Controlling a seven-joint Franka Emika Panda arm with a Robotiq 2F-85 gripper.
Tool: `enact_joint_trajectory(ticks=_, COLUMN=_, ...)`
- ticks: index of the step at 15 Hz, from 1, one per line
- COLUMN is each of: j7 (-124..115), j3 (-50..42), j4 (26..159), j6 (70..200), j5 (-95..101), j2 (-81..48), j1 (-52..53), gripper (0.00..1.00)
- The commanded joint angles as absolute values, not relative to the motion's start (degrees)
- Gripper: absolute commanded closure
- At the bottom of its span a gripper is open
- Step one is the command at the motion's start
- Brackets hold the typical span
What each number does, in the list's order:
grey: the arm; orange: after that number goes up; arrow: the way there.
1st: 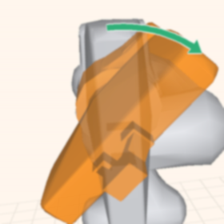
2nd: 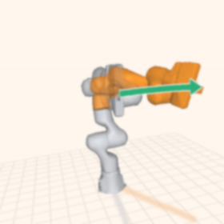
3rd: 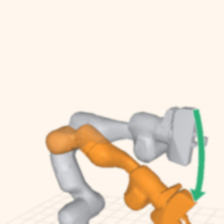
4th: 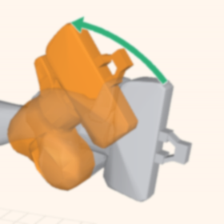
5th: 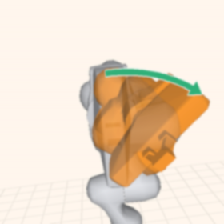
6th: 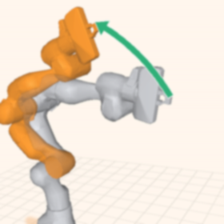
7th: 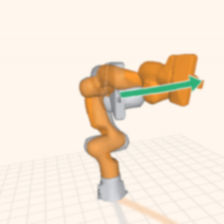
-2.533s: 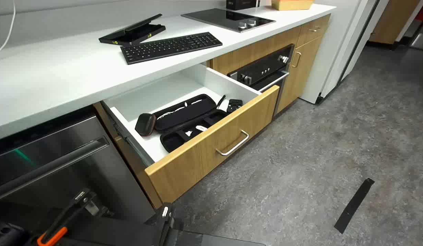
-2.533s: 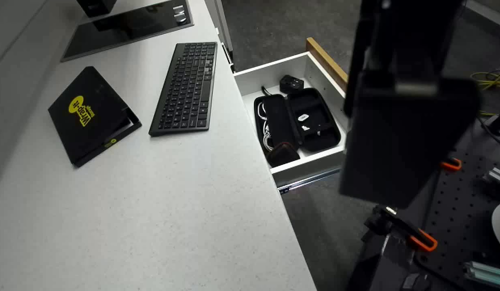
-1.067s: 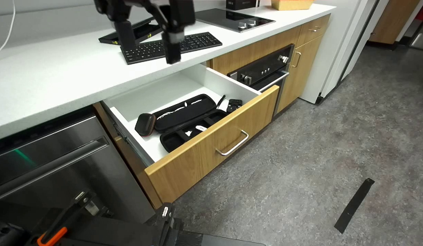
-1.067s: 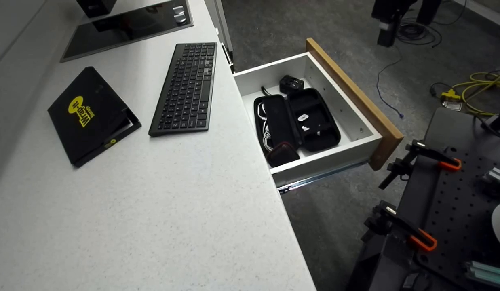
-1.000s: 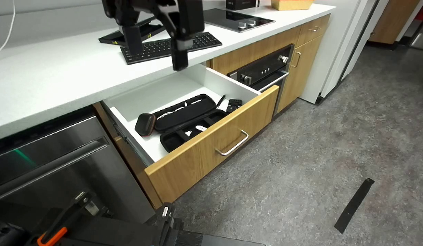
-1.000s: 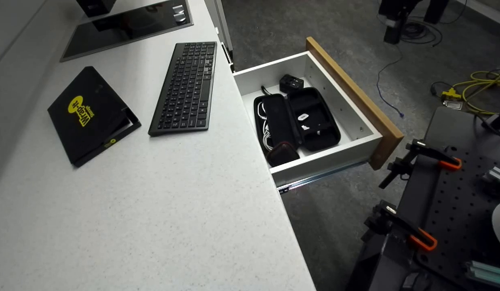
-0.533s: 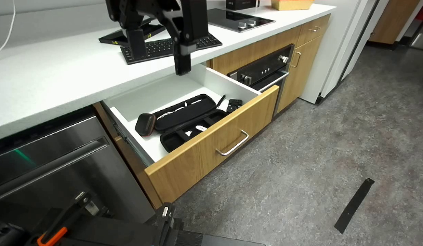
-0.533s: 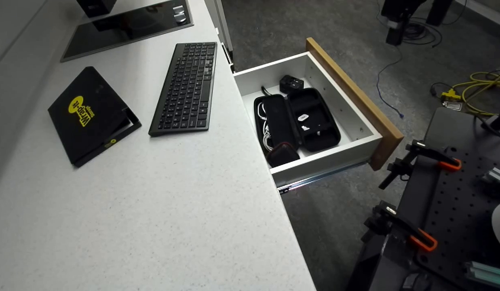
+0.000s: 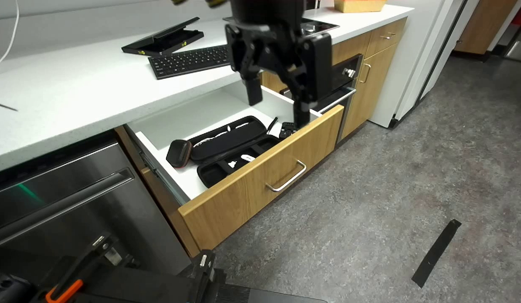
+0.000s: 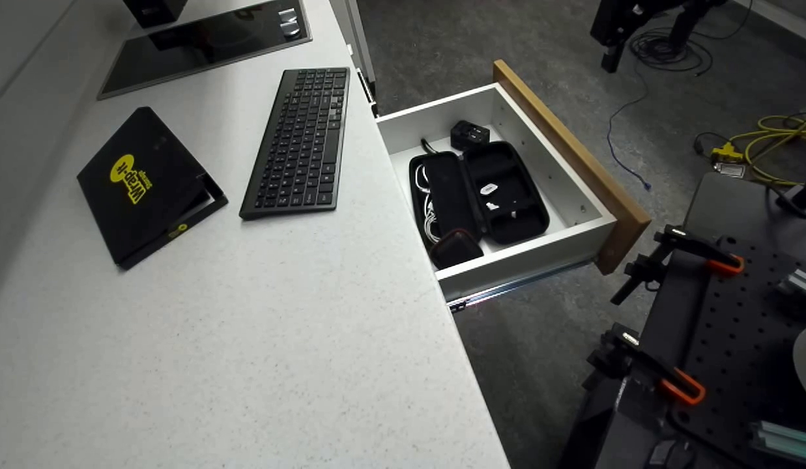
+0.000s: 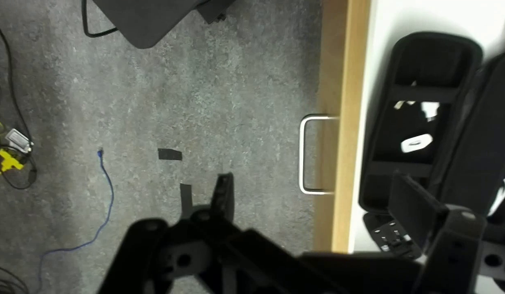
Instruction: Close the drawer
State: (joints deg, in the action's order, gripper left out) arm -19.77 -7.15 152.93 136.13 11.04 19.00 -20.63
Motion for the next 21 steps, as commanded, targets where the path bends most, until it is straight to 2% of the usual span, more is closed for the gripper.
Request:
enact_joint_trajectory(ticks=1, j7=-28.3, j3=-7.9, j4=147.6, j6=143.0, j5=15.6, j2=5.9, j1=-24.1, gripper=0.0)
enact_joint_trajectory(ticks=8, j7=-44.4, j3=-15.9, j4=137.6, j6=151.5, j5=19.5, j2=-15.5, j1=-19.2, gripper=0.0)
enact_joint_trajectory(ticks=12, j7=-47.8, j3=-21.0, j4=130.3, j6=153.7, j5=15.1, j2=-25.9, j1=-14.3, gripper=0.0)
enact_joint_trajectory(ticks=15, j7=-45.4, j3=-19.4, j4=126.7, j6=151.5, j5=7.6, j2=-30.0, j1=-13.8, gripper=0.0)
enact_joint_trajectory(ticks=21, j7=-30.8, j3=-10.1, j4=121.1, j6=141.9, j5=-12.8, j2=-30.2, j1=-18.6, gripper=0.0)
